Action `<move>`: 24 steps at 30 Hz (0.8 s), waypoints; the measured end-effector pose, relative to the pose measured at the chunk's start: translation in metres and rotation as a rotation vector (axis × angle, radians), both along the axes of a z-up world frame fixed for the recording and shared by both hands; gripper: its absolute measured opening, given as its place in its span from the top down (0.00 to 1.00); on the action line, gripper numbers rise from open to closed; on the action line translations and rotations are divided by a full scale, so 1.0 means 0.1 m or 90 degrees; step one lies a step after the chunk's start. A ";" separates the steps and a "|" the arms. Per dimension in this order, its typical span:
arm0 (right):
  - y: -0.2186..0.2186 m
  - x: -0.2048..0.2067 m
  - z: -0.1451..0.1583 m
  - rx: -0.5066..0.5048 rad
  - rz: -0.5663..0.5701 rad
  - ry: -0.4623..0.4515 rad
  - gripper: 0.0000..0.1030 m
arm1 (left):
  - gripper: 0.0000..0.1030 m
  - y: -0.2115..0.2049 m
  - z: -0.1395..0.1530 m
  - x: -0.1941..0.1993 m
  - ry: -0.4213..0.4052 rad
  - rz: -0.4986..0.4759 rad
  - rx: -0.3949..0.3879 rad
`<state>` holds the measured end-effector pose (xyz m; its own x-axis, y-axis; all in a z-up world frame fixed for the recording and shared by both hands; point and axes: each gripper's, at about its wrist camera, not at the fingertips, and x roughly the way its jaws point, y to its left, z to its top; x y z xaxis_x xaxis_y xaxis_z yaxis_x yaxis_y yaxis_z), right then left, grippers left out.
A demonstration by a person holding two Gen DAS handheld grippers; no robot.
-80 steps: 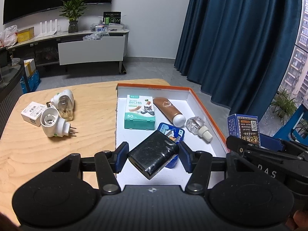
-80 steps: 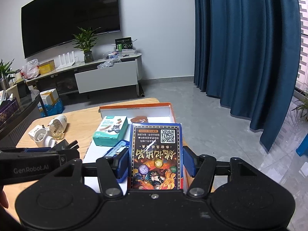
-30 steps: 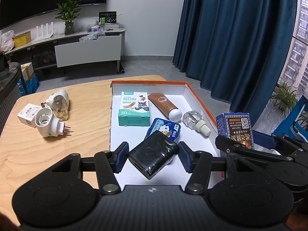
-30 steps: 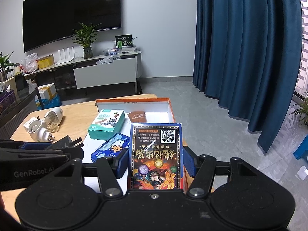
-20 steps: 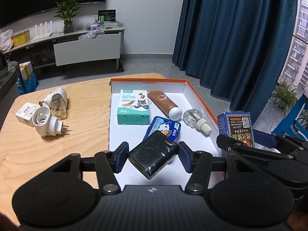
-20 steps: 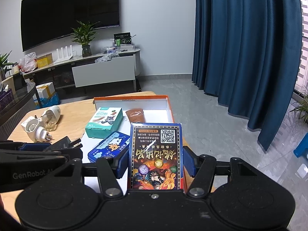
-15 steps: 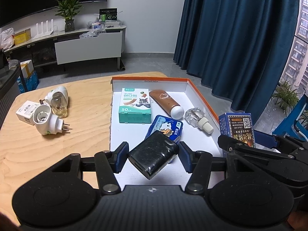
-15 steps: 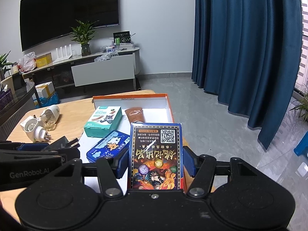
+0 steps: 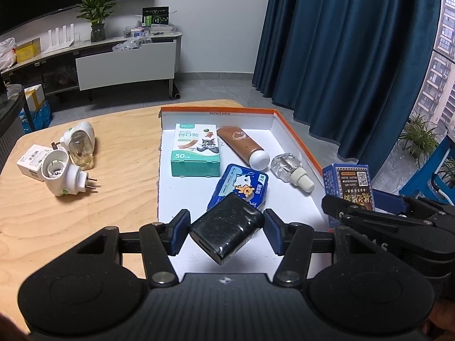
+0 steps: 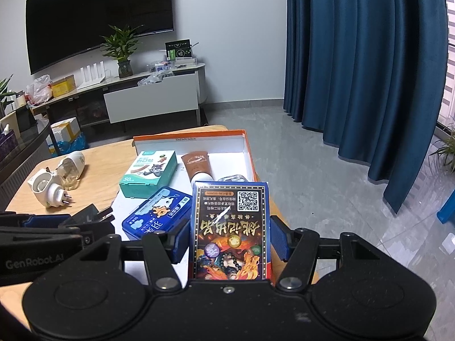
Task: Organize rigid objects
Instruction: 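Carry the charger with the left tool and card box with the right tool over the white box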
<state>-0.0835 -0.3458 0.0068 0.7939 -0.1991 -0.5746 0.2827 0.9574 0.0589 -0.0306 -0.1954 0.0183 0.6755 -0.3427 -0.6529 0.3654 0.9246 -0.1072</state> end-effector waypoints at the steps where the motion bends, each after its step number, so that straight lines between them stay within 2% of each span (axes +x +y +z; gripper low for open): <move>1: -0.01 0.00 0.00 0.001 0.000 0.000 0.31 | 0.45 0.00 0.00 0.01 0.001 0.001 -0.001; 24: -0.01 0.07 -0.06 0.003 0.008 0.016 0.31 | 0.45 -0.02 -0.04 0.03 0.013 -0.024 -0.007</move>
